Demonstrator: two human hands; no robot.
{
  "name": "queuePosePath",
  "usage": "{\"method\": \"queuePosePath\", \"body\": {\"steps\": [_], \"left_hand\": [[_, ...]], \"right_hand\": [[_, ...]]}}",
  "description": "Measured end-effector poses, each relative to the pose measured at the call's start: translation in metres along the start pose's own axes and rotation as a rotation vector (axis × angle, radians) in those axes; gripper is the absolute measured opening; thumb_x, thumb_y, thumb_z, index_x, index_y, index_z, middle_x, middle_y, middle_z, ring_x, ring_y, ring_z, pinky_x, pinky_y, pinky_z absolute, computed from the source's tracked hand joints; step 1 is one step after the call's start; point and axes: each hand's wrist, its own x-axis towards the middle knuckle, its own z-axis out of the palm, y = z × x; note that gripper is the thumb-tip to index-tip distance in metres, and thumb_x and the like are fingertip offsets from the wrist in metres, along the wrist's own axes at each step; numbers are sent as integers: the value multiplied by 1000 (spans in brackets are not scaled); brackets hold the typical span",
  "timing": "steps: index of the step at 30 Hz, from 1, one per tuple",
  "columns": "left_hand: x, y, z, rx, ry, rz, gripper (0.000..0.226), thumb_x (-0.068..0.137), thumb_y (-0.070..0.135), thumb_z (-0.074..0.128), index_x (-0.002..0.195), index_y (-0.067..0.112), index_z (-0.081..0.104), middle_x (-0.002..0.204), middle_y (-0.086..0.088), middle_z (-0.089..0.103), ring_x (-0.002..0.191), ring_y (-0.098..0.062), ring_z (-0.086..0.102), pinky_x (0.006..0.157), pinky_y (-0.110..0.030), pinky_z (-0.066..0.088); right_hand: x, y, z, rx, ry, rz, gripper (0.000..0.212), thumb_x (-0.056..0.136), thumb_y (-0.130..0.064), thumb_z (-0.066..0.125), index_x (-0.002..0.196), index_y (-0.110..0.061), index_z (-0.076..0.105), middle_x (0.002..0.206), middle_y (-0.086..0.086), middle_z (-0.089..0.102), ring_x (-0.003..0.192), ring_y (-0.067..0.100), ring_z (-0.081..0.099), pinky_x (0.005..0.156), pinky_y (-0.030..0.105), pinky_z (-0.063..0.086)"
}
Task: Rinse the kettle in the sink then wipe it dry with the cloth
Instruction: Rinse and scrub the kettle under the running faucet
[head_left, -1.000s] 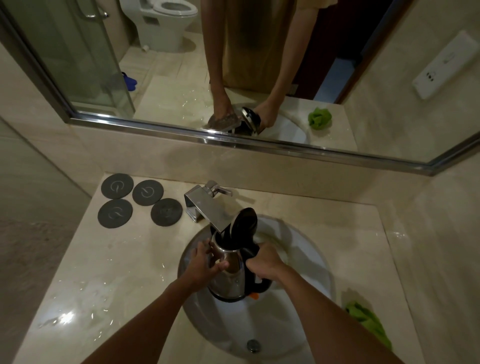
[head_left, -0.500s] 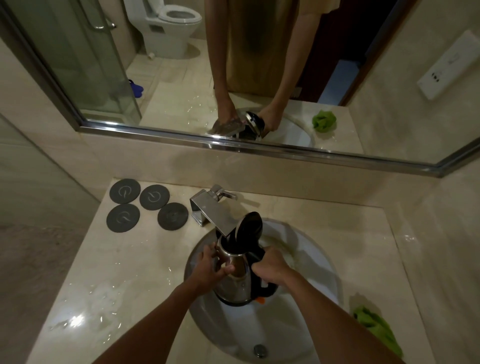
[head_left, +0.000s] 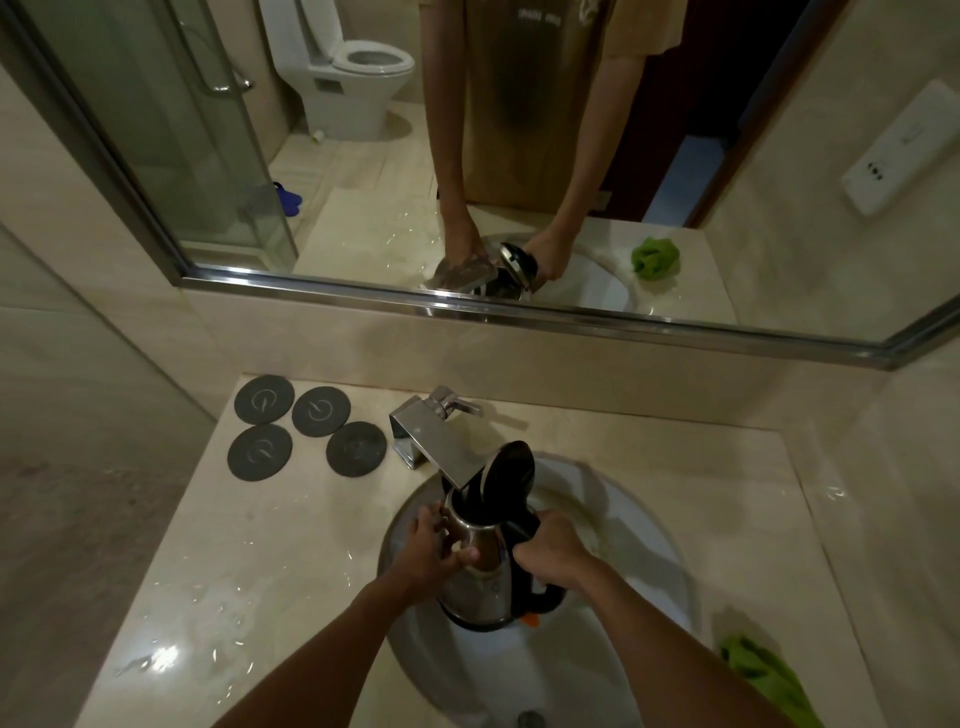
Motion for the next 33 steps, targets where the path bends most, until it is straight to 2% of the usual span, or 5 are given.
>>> {"method": "queuePosePath", "body": {"steps": [10, 15, 22, 28, 33], "left_hand": [[-3, 2, 1, 24, -17, -9, 79, 81, 23, 73, 141, 11, 23, 144, -13, 30, 126, -20, 40, 92, -18, 35], [-5, 5, 1, 17, -14, -3, 80, 81, 23, 73, 142, 12, 22, 146, -14, 26, 133, -28, 34, 92, -22, 33], [-7, 7, 1, 11, -24, -6, 79, 81, 22, 73, 140, 11, 22, 144, -13, 28, 131, -27, 38, 78, -11, 38], [-9, 9, 0, 5, -10, -15, 81, 79, 24, 74, 141, 12, 23, 145, -13, 28, 130, -26, 39, 90, -19, 37], [-10, 11, 0, -7, -19, -18, 81, 81, 23, 73, 142, 11, 21, 146, -13, 26, 131, -26, 37, 93, -20, 35]], "right_hand": [[2, 4, 2, 5, 3, -11, 18, 73, -14, 64, 91, -14, 61, 81, 7, 66, 66, 20, 65, 47, 23, 45], [5, 6, 3, 21, -1, -14, 24, 69, -19, 65, 93, -16, 62, 85, 7, 68, 74, 22, 69, 56, 29, 51], [3, 8, 4, 32, 1, -13, 29, 70, -19, 66, 98, -15, 61, 87, 6, 67, 77, 22, 67, 57, 28, 50], [4, 8, 5, 17, 26, -10, 32, 71, -22, 67, 102, -14, 63, 88, 8, 69, 73, 23, 70, 49, 25, 50], [6, 9, 4, 28, 13, -21, 28, 73, -21, 67, 100, -17, 63, 88, 5, 68, 78, 21, 68, 60, 27, 51]]}}
